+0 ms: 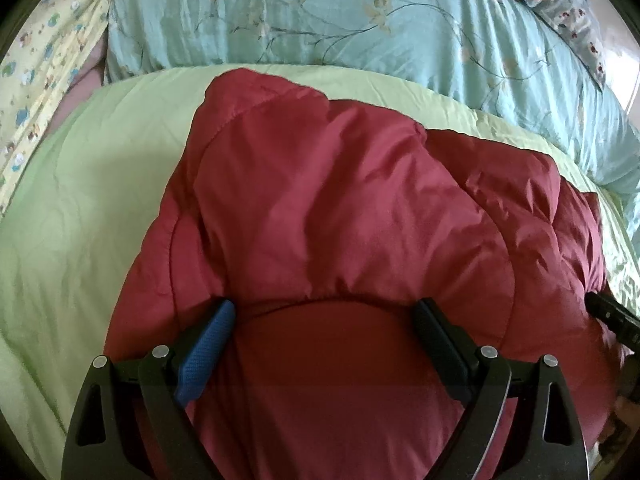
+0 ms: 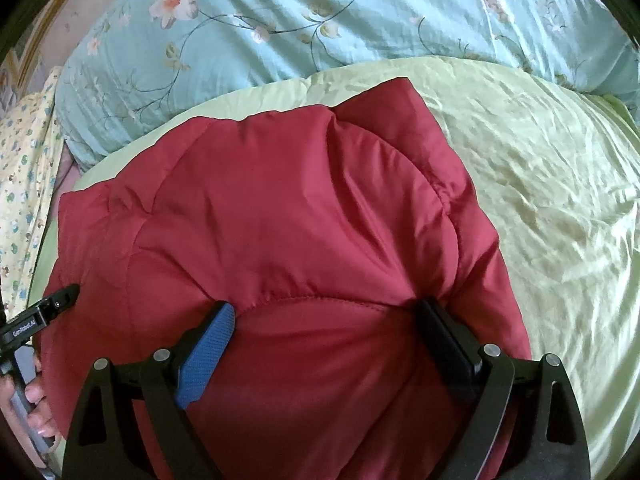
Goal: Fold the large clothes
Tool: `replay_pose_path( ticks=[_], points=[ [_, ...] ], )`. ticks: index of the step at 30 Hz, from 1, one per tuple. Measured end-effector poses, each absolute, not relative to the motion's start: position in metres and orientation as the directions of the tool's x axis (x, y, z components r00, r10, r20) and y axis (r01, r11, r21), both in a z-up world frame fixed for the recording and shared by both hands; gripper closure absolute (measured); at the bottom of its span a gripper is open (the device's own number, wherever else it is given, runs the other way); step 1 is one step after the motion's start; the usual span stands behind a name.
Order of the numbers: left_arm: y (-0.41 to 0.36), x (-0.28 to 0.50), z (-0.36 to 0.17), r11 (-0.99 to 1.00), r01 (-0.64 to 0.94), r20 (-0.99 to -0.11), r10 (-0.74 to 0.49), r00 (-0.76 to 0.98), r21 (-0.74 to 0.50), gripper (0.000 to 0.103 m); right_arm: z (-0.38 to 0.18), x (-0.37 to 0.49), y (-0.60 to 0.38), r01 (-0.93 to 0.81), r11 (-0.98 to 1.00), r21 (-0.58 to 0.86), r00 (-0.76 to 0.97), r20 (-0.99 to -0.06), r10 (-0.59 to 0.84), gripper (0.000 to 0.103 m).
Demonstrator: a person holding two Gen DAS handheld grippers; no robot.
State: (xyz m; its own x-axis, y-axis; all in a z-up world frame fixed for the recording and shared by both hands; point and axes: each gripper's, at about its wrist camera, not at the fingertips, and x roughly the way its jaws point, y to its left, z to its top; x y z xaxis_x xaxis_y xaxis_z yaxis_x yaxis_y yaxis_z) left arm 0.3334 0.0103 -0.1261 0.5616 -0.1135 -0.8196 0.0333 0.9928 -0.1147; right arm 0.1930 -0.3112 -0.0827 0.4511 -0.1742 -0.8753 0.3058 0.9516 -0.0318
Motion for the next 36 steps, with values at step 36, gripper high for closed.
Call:
replay_pose_path(
  ticks=[36],
  points=[
    [-0.028,0.191,-0.097,0.994,0.102,-0.822,-0.099,0.561,-0.05,0.01,-0.067,0.092,-0.232,0.179,0.981,-0.073,0.526,-0.836,-0.158,0.007]
  ],
)
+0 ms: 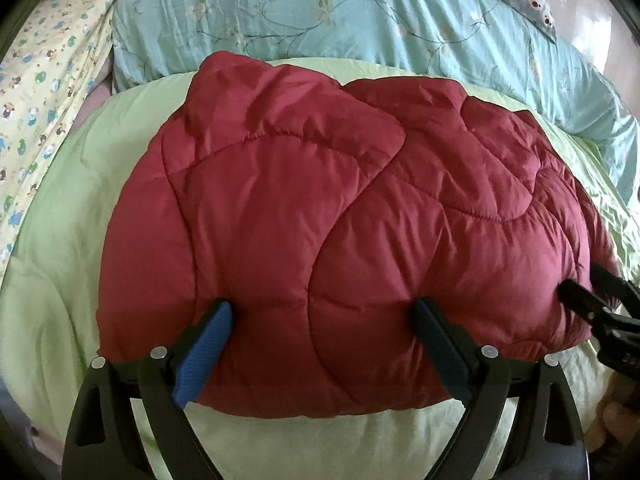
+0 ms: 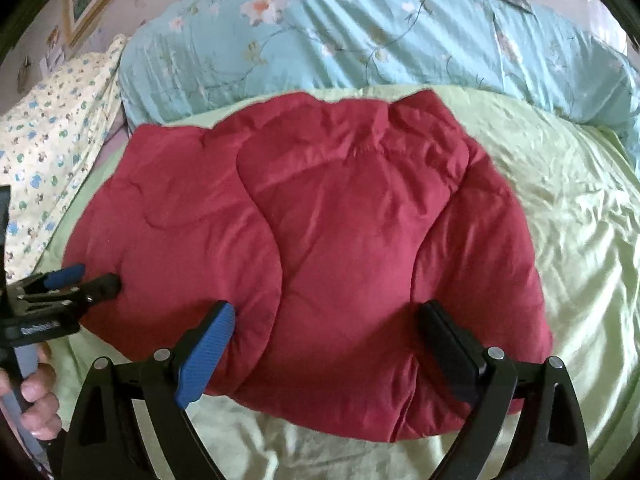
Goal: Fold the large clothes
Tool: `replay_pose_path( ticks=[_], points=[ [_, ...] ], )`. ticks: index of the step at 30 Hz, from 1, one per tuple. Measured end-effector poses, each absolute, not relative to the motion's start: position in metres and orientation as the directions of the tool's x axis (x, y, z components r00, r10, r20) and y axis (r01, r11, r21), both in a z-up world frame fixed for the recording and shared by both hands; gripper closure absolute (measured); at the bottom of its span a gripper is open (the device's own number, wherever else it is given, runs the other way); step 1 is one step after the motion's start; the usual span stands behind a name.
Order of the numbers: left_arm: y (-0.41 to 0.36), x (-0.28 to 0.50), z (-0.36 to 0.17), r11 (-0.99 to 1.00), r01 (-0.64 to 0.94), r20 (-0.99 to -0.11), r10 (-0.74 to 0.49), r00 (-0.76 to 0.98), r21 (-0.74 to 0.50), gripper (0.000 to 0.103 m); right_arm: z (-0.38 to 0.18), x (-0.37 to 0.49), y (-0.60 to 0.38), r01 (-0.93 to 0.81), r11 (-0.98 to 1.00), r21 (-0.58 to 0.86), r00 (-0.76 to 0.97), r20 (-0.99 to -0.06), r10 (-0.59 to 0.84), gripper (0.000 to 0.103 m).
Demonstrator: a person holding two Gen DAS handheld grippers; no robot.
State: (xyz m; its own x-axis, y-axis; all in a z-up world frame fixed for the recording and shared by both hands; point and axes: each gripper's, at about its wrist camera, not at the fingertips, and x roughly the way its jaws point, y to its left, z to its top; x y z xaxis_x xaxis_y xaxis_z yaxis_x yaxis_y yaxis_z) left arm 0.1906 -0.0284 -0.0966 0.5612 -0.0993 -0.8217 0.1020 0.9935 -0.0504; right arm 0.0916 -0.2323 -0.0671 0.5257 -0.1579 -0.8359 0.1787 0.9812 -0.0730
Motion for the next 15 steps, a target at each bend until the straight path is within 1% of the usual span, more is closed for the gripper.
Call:
replay_pose_path(
  ticks=[3,10,15],
  points=[
    [-0.03,0.19,-0.1,0.994,0.104,-0.817,-0.097,0.568,-0.046,0.009,-0.073,0.089,-0.237,0.182,0.982,-0.052,0.53,-0.836,-0.143,0.006],
    [-0.027,0.192,-0.105,0.992,0.116,-0.81,-0.103,0.577,-0.044,0.007,-0.076,0.088,-0.235,0.176,0.982,-0.074,0.53,-0.833,-0.158,0.006],
    [-0.028,0.193,-0.109,0.992,0.119,-0.808,-0.099,0.581,-0.036,0.004,-0.079,0.086,-0.233,0.176,0.98,-0.088,0.533,-0.829,-0.17,0.006]
  ],
)
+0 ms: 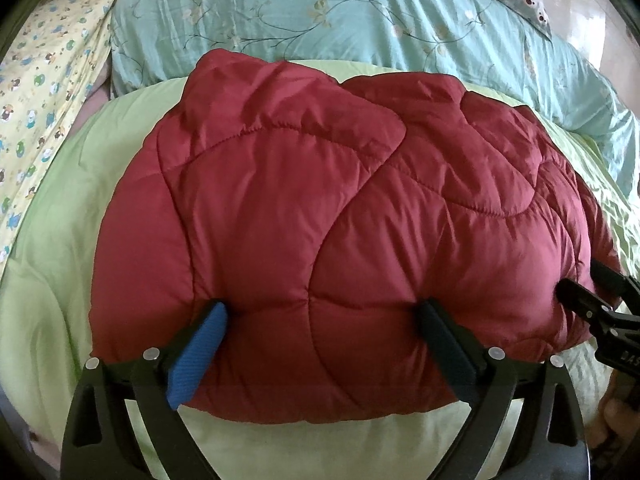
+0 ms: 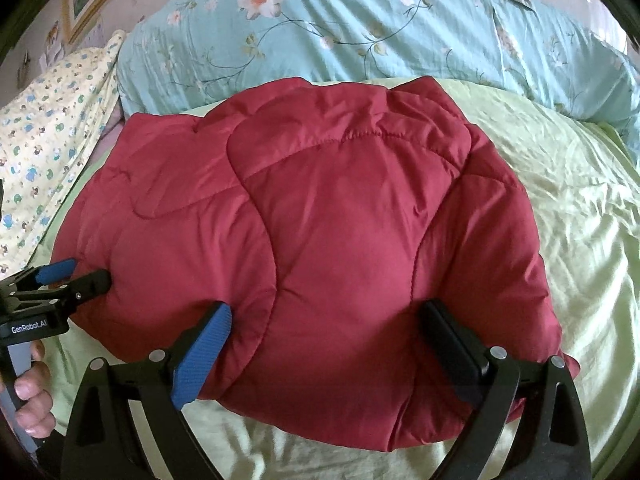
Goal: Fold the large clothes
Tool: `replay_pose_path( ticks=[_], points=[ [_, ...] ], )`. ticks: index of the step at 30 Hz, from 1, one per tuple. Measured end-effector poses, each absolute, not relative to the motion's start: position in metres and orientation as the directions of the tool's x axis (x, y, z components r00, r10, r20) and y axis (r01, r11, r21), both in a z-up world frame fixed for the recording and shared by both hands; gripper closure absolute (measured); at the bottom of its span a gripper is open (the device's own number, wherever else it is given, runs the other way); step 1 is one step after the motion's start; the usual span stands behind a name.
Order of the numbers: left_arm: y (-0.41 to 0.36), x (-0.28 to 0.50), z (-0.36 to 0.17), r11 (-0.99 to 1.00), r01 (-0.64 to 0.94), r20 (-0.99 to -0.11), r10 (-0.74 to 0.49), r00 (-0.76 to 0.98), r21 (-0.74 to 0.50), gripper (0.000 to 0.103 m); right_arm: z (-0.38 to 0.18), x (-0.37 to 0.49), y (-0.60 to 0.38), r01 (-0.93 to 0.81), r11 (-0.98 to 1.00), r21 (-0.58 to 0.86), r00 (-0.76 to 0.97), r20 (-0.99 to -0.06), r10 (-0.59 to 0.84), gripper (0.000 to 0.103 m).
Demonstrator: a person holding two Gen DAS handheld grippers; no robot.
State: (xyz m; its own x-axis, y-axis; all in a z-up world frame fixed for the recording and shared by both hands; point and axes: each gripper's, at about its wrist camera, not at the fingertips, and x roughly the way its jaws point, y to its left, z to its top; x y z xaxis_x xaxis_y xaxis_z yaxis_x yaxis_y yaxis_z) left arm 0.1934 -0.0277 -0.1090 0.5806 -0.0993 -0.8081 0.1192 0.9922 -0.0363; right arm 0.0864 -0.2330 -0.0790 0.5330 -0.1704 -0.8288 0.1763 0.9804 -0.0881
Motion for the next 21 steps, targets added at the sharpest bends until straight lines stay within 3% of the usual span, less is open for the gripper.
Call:
replay_pose_path(
  ticks=[7,11,15,21],
  points=[
    [-0.028,0.196,-0.113,0.992,0.123,-0.81,-0.096,0.579,-0.03,0.002,-0.073,0.087,-0.233,0.191,0.978,-0.08,0.528,-0.832,-0.171,0.006],
    [-0.029,0.198,-0.109,0.991,0.135,-0.815,-0.097,0.571,-0.024,0.003,-0.048,0.09,-0.231,0.188,0.982,-0.003,0.584,-0.803,-0.115,0.008],
    [-0.022,0.194,-0.086,0.989,0.142,-0.782,-0.124,0.611,-0.045,0.007,-0.033,0.111,-0.227,0.156,0.988,0.006,0.601,-0.794,-0.091,0.008],
    [0.006,0.231,-0.061,0.998,0.056,-0.746,-0.064,0.663,-0.035,0.013,-0.039,0.148,-0.228,0.128,0.992,-0.001,0.583,-0.809,-0.076,0.008]
  ],
)
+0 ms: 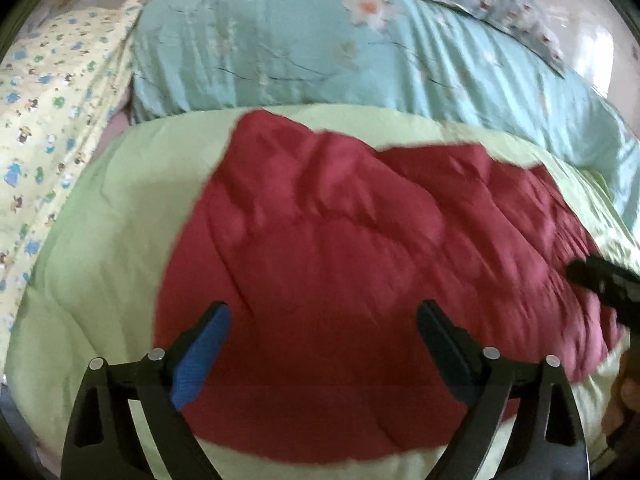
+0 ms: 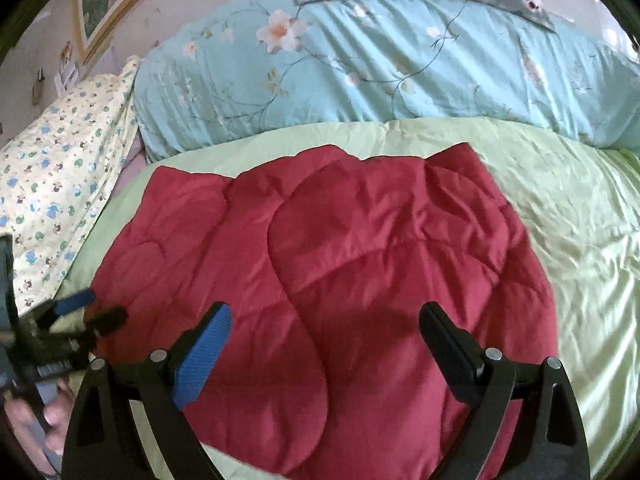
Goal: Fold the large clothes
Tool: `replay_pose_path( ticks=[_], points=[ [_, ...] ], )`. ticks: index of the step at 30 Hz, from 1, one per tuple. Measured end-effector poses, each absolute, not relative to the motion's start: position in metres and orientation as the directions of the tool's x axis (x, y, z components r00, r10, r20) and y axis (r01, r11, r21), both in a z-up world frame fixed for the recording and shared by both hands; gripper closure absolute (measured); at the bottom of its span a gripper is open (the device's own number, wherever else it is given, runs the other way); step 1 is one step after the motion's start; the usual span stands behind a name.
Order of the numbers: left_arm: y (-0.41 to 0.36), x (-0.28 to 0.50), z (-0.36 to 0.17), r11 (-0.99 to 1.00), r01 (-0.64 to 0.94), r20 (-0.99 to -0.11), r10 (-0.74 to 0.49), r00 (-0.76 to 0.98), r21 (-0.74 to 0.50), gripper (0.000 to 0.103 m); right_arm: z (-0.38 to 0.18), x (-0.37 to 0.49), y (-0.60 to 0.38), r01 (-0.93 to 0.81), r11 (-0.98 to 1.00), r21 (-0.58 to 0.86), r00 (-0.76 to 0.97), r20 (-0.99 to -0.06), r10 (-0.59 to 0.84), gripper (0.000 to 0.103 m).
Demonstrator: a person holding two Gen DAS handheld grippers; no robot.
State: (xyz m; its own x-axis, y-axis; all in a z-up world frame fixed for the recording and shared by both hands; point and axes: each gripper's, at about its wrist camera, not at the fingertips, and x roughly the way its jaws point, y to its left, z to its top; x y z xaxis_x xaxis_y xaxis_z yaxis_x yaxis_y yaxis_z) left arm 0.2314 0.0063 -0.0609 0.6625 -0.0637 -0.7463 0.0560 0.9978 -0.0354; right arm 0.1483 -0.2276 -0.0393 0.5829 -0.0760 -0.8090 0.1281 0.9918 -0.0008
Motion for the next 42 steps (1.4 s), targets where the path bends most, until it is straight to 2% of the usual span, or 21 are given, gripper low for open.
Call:
replay_pose_path(
  ticks=[3,7,15,21,24,29,32,37,40,42],
  points=[
    [0.018,0.265,-0.063,0.997,0.034,-0.769,-0.075,0.635,-0.069,0.018,-0.047,0.164,-0.228,0.124,0.992,0.007,0.56,-0.826,-0.064,0.008],
    [0.026,0.316,-0.083,0.993,0.015,-0.817,-0.105,0.567,-0.118,0.018,-0.058,0.189,-0.23,0.113,0.994,-0.008,0.499,-0.864,-0.064,0.007],
    [0.025,0.377,-0.12,0.998,-0.023,-0.878,-0.04,0.476,-0.057,0.009,-0.08,0.224,-0.263,0.206,0.978,-0.04,0.401,-0.908,-0.122,0.008],
    [0.033,0.405,-0.134,0.992,-0.077,-0.886,-0.053,0.46,-0.099,0.007,-0.092,0.237,-0.299,0.306,0.949,-0.078,0.39,-0.899,-0.199,0.008],
    [0.034,0.408,-0.139,0.99,-0.09,-0.878,-0.051,0.475,-0.106,0.007,-0.098,0.238,-0.312,0.352,0.935,-0.043,0.402,-0.895,-0.193,0.008],
    [0.029,0.398,-0.139,0.99,-0.092,-0.871,-0.047,0.489,-0.105,0.007,-0.102,0.236,-0.31,0.351,0.935,-0.055,0.409,-0.889,-0.206,0.008],
    [0.024,0.375,-0.123,0.993,-0.08,-0.859,-0.03,0.511,-0.082,0.012,-0.104,0.237,-0.313,0.348,0.936,-0.047,0.403,-0.894,-0.195,0.007],
    [0.009,0.304,-0.094,0.994,-0.003,-0.809,-0.084,0.582,-0.105,0.012,-0.105,0.24,-0.315,0.343,0.938,-0.048,0.405,-0.893,-0.194,0.007],
    [0.004,0.274,-0.096,0.99,0.02,-0.807,-0.126,0.577,-0.14,0.012,-0.105,0.24,-0.315,0.343,0.938,-0.047,0.407,-0.893,-0.194,0.007],
    [-0.001,0.267,-0.106,0.995,0.022,-0.816,-0.089,0.572,-0.093,0.011,-0.099,0.237,-0.313,0.343,0.938,-0.043,0.419,-0.887,-0.194,0.008]
  ],
)
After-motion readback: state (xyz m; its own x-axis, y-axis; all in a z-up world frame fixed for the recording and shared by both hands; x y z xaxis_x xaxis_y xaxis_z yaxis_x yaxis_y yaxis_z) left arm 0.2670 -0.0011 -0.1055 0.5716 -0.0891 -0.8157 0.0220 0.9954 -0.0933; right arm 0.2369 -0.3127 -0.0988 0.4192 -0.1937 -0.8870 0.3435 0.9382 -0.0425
